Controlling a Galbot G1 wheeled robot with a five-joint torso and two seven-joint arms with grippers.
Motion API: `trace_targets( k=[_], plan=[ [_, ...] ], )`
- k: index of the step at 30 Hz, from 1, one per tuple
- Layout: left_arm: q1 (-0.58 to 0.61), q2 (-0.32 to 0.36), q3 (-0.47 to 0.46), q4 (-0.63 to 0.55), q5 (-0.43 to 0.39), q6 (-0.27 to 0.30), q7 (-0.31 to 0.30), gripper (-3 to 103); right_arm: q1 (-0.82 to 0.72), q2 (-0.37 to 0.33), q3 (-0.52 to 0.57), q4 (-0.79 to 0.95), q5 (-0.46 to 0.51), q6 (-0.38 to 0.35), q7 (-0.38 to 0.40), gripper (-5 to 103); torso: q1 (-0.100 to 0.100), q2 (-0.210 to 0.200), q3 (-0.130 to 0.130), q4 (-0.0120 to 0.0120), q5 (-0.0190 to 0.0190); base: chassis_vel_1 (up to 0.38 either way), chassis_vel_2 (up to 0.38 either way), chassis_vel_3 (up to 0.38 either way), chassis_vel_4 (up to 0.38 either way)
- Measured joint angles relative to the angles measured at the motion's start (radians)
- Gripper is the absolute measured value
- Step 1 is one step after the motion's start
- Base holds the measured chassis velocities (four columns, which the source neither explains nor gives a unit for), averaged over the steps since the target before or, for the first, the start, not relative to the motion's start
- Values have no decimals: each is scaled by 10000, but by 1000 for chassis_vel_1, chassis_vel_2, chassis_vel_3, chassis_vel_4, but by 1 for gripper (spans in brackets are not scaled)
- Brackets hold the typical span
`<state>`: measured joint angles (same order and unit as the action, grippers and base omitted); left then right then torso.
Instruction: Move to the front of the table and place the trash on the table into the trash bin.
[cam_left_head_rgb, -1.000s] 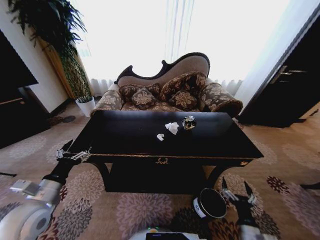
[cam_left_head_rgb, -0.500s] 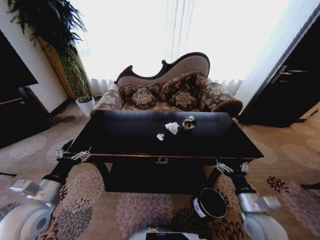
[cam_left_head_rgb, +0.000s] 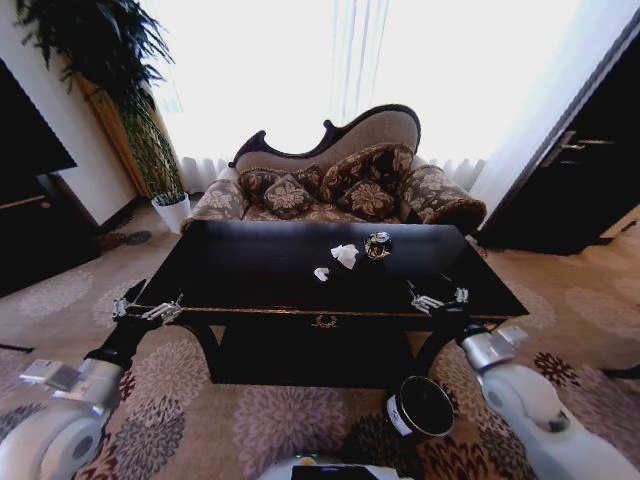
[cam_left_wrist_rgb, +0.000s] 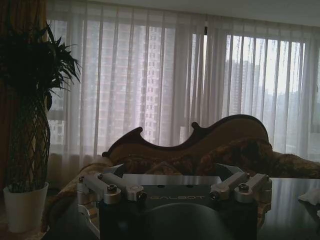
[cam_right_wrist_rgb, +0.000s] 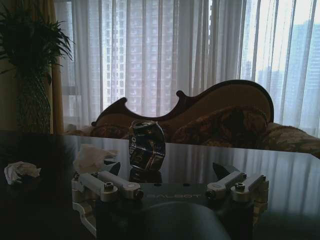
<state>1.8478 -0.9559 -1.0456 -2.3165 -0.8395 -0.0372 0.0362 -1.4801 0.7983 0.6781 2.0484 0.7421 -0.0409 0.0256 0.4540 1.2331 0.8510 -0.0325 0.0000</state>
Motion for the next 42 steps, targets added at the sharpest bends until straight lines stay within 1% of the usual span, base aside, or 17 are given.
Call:
trace_targets(
  k=[1, 5, 6, 10, 12, 15, 16, 19, 20, 24, 25, 32, 37, 42],
  plan=[
    [0, 0, 0, 0, 0, 0, 0, 100, 0, 0, 0, 0, 0, 0, 0, 100, 0, 0, 0, 0, 0, 0, 0, 0, 0],
    [0, 0, 0, 0, 0, 0, 0, 100, 981, -623, -913, -607, 591, -318, 207, 100, 0, 0, 0, 0, 0, 0, 0, 0, 0],
    [0, 0, 0, 0, 0, 0, 0, 100, 981, -623, -913, -607, 591, -318, 207, 100, 0, 0, 0, 0, 0, 0, 0, 0, 0],
    [0, 0, 0, 0, 0, 0, 0, 100, 1722, -1083, -1554, -1097, 1018, -441, 232, 100, 0, 0, 0, 1, -1, 0, 0, 0, 0],
    [0, -1, 0, 0, 0, 0, 0, 100, 1807, -1147, -1620, -1166, 1113, -453, 222, 100, 0, 0, 0, 0, -1, 0, 0, 0, 0],
    [0, 0, 0, 0, 1, 1, 0, 100, 2588, -1562, -2000, -1545, 1715, -583, 214, 100, -1, 0, -1, -2, -2, 0, 0, 0, 0],
    [0, 0, 0, 0, 1, 1, 0, 100, 2588, -1562, -2000, -1545, 1715, -583, 214, 100, -1, 0, -1, -2, -2, 0, 0, 0, 0],
    [0, 0, 0, 0, 0, 0, 1, 100, 3397, -1879, -2528, -1820, 1974, -674, 231, 100, 0, 0, -1, 1, -2, 0, 0, 0, 0],
    [0, 0, 0, 0, 0, 0, 1, 100, 3397, -1879, -2528, -1820, 1974, -674, 231, 100, 0, 0, -1, 1, -2, 0, 0, 0, 0],
    [0, 0, 0, 0, 0, 0, 0, 100, 4152, -1999, -3266, -2087, 1995, -734, 227, 100, 0, 0, -1, -1, -1, 0, 0, 0, 0],
    [0, 0, 0, 0, 0, 0, 0, 100, 4152, -1999, -3266, -2087, 1995, -734, 227, 100, 0, 0, -1, -1, -1, 0, 0, 0, 0],
    [0, 0, 0, 1, 0, 0, 1, 100, 5488, -1755, -4532, -2689, 2015, -880, 314, 100, 0, 0, -1, 1, -3, 0, 0, 0, 0],
    [0, 0, 0, 0, 0, 0, 1, 100, 5960, -1756, -5001, -2944, 2013, -894, 313, 100, -1, 0, -1, -1, -2, 0, 0, 0, 0],
    [0, 0, 0, 0, 0, 0, 0, 100, 6752, -1755, -5613, -3264, 2027, -915, 307, 100, -1, -1, -1, 0, -2, 0, 0, 0, 0]
  ],
)
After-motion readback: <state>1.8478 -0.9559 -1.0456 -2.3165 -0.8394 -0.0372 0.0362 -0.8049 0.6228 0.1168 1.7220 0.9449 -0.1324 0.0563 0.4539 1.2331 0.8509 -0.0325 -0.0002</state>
